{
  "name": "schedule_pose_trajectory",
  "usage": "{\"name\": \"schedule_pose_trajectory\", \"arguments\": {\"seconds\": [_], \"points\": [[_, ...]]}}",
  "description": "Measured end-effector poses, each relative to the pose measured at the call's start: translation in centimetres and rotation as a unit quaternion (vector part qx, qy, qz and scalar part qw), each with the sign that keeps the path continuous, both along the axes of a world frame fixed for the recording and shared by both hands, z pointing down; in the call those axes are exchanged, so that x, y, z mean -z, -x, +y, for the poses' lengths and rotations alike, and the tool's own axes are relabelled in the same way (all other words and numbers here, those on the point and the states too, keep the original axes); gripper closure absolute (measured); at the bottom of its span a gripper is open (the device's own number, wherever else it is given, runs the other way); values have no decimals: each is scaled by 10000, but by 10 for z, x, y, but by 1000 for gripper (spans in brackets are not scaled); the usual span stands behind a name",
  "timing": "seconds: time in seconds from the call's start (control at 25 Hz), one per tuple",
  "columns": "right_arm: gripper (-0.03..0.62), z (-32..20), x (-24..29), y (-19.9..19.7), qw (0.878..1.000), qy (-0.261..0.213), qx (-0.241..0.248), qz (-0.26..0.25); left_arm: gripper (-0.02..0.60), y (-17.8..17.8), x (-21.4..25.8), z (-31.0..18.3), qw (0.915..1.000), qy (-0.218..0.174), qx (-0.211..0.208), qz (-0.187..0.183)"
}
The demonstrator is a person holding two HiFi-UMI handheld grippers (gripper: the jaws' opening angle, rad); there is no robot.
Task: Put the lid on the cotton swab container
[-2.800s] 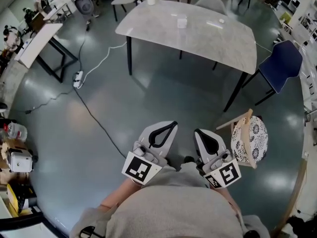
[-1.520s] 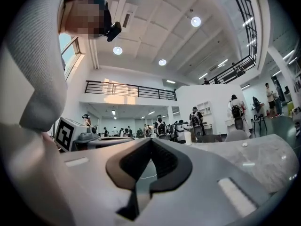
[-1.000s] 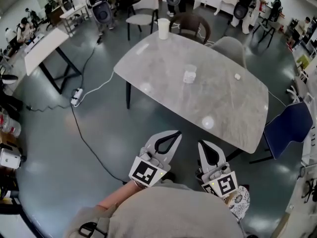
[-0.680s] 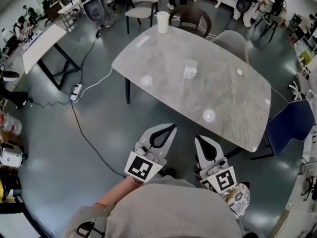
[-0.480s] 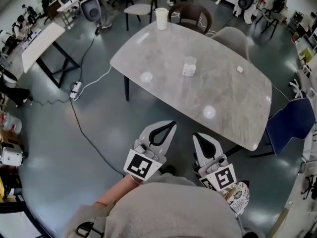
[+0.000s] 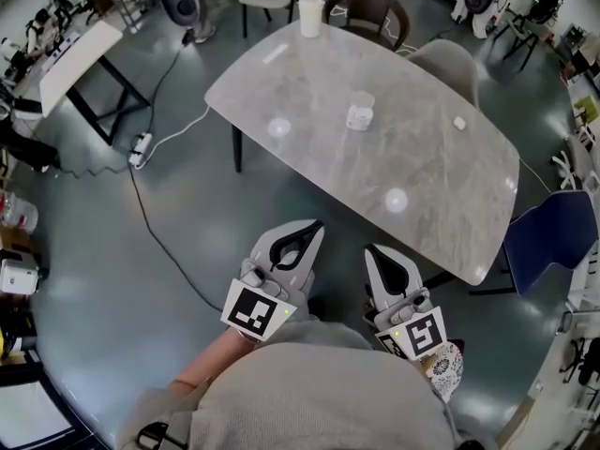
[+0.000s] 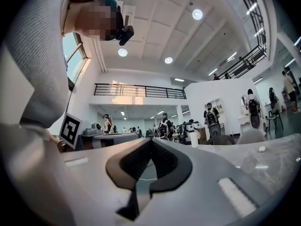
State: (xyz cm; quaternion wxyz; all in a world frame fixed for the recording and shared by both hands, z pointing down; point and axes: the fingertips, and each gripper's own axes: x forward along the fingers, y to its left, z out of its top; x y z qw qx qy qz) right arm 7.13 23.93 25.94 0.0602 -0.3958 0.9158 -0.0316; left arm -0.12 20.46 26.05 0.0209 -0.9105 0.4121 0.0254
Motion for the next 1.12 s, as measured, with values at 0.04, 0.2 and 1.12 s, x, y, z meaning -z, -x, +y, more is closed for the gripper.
{"name": "schedule_pose_trajectory", "arguments": {"seconds": [0.04,0.2,1.12], "points": [[594,-4,-1,0,10000,-39,-13,1,589,1,-1,-5,10000,-18,9,-16],[594,-32,-9,4,9999,-43,-130,4,589,5,-7,-35,9999,-86,-57,-53],[594,-283,-19,15,9974,-114,-704,121,589,8,-10,-287,9960,-122,-865,-205]]}}
